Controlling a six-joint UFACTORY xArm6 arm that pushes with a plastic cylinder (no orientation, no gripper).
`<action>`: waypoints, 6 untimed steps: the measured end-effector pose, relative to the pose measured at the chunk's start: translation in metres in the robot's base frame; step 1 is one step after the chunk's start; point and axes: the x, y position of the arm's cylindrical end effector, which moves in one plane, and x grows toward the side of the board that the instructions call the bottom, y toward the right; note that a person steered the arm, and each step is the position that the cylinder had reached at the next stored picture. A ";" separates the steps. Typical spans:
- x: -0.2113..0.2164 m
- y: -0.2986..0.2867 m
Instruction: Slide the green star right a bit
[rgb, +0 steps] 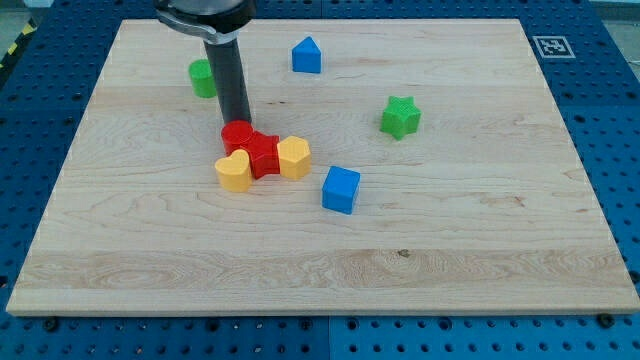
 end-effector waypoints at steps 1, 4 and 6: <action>-0.019 0.022; 0.026 0.197; 0.149 0.215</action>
